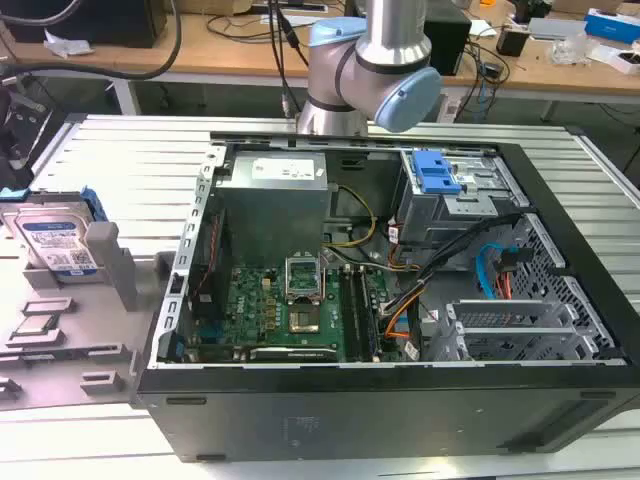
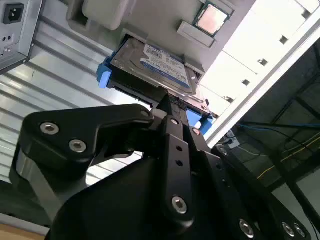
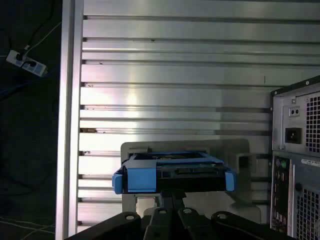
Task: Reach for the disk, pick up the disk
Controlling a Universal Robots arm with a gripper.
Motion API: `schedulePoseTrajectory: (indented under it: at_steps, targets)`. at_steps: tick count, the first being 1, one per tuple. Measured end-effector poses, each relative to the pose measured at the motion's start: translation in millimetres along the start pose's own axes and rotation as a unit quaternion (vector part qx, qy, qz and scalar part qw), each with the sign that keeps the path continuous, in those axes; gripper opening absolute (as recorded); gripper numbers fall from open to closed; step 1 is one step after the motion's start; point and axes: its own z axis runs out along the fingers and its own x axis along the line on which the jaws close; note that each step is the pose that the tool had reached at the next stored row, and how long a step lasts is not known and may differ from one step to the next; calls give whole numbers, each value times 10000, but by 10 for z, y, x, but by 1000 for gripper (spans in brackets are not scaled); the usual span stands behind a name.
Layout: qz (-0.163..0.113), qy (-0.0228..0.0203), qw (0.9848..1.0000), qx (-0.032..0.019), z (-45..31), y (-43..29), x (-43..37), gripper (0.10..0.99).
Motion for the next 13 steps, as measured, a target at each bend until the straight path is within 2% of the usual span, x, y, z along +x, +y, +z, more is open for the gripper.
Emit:
schedulePoseTrajectory:
  at_steps: [3,8,12,13]
  targets:
    - [-188,7,9998,0,0,0,0,106]
    - [-547,21,9985,0,0,0,0,106]
    - [-860,33,9963,1,0,0,0,106]
    - [-1024,39,9947,0,0,0,0,106]
